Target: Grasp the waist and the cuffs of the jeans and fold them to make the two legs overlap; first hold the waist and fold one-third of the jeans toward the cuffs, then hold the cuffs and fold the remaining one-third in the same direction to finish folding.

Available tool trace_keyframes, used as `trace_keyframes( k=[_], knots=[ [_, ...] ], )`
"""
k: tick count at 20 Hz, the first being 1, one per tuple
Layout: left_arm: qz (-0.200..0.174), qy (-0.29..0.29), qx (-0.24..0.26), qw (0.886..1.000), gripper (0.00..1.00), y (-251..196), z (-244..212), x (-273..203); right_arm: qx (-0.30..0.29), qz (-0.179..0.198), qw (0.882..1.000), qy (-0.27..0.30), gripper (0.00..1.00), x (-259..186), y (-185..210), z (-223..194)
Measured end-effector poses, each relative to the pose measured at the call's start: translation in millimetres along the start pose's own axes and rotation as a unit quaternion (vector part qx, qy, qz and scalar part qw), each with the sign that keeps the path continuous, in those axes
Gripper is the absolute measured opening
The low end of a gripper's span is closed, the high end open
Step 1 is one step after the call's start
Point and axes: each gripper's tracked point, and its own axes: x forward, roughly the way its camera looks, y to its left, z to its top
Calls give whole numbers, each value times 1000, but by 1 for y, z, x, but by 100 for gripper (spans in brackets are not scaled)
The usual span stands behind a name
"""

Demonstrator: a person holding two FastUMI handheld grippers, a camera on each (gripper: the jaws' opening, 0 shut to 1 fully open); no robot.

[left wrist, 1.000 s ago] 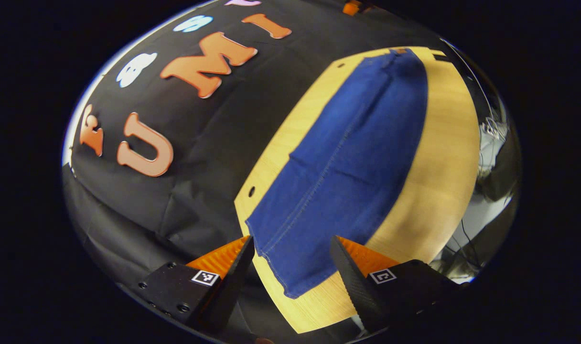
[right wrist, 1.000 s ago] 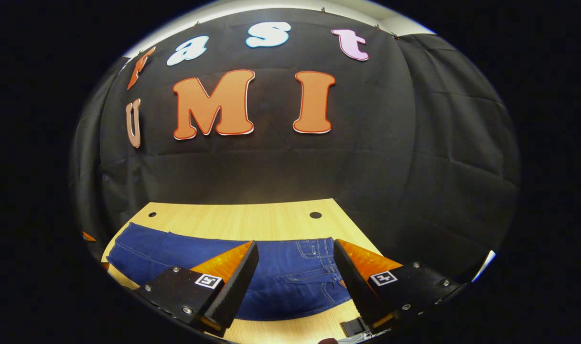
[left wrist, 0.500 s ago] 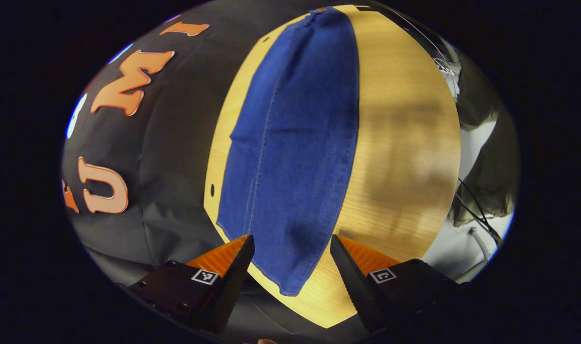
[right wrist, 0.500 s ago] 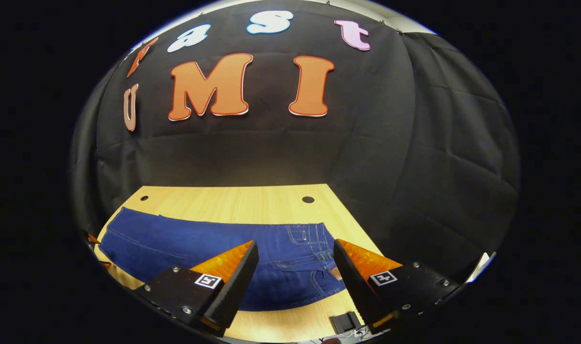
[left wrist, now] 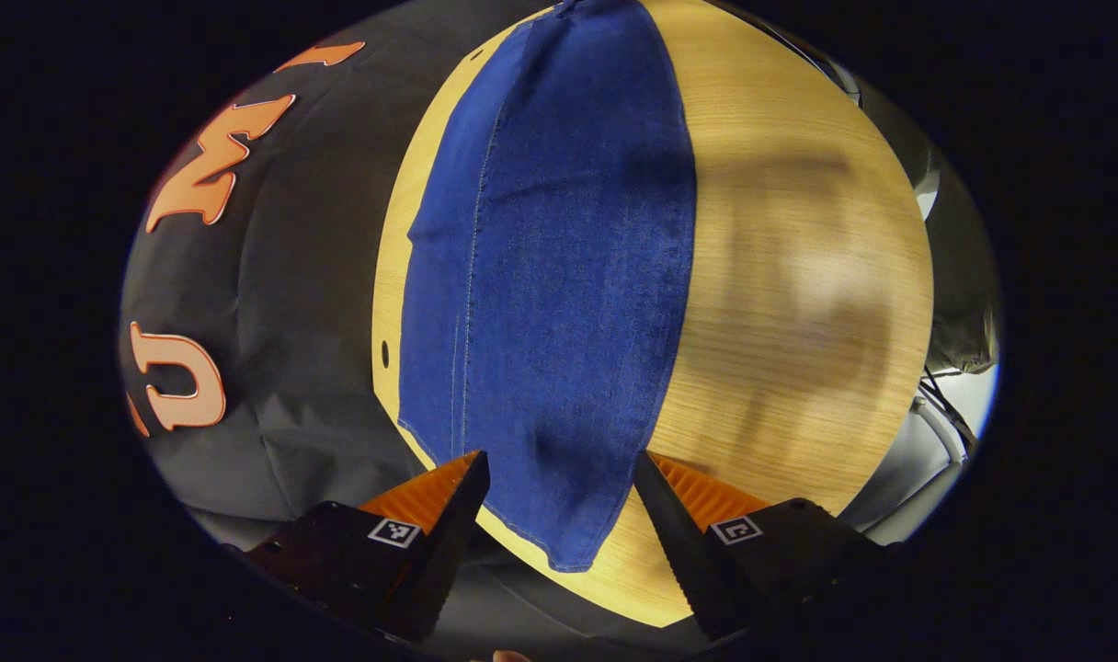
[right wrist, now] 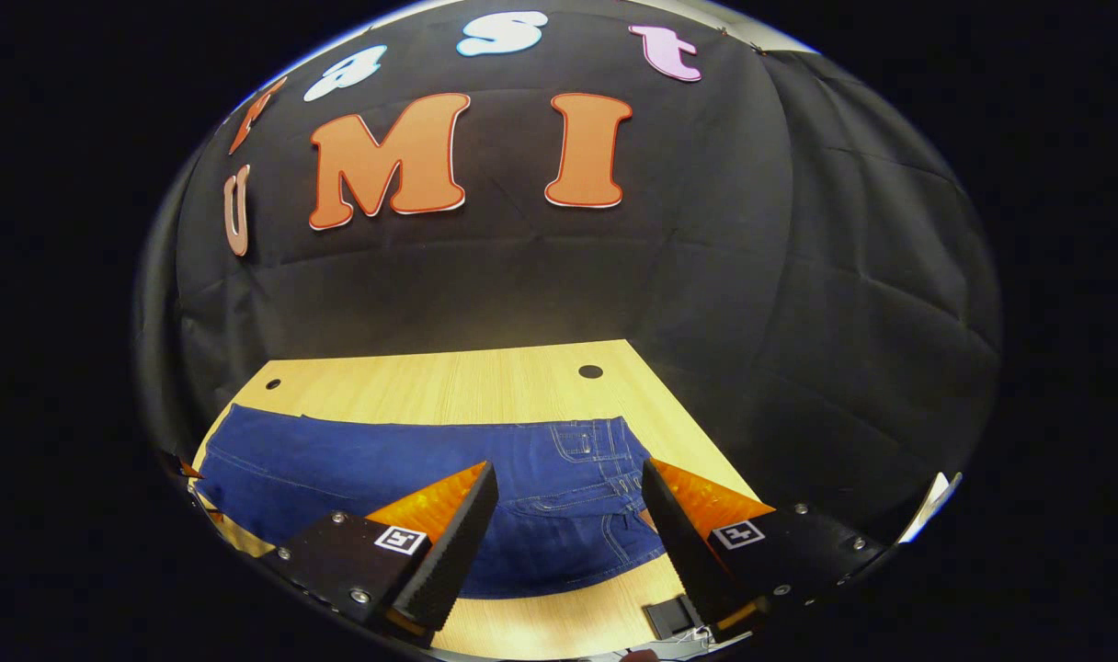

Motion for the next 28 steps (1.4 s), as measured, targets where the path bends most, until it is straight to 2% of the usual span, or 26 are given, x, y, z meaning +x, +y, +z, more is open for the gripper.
trace_keyframes(
  k=[1,4,5,6,8,9,11,13,15,16,17,19,21,22,24,25,26,27,28],
  knots=[
    [3,-1,3,1000,98,3,0,4,1,1,1000,1,100,3,2,0],
    [32,-6,25,999,94,17,9,19,0,4,1000,7,97,11,9,0],
    [36,-9,31,999,92,23,10,24,-2,8,1000,10,100,12,12,-2],
    [34,-8,27,999,90,24,10,29,-5,10,1000,13,98,15,16,-2],
    [24,-14,13,1000,76,27,12,46,-12,15,1000,17,98,19,20,-6],
    [24,-18,14,999,57,27,14,52,-16,17,1000,19,98,21,23,-8],
    [48,-22,45,998,19,26,18,58,-32,16,999,19,98,27,24,-9],
    [58,-28,54,996,7,28,22,59,-79,9,997,13,97,34,13,-11],
    [45,-21,16,999,8,27,14,60,-164,-3,986,1,97,41,1,-11],
    [41,-19,10,999,7,28,14,63,-226,-18,974,1,96,43,-13,-12],
    [40,-16,14,999,7,29,15,61,-294,-37,955,2,97,42,-26,-16],
    [49,-18,36,998,7,28,17,60,-408,-48,912,12,98,40,-42,-34],
    [57,-21,41,997,7,28,15,61,-486,-38,873,31,98,41,-49,-62],
    [56,-21,37,998,7,28,15,62,-531,-38,846,37,98,38,-54,-76],
    [53,-20,26,998,7,28,14,62,-613,-16,788,53,98,32,-62,-109],
    [52,-20,22,998,7,28,15,61,-641,10,765,64,98,28,-60,-130],
    [52,-20,22,998,7,27,15,62,-663,35,745,68,98,30,-54,-146],
    [52,-19,26,998,7,28,14,62,-678,45,730,78,98,29,-55,-159],
    [53,-18,28,998,7,28,16,61,-682,58,724,86,98,26,-54,-170]
  ],
)
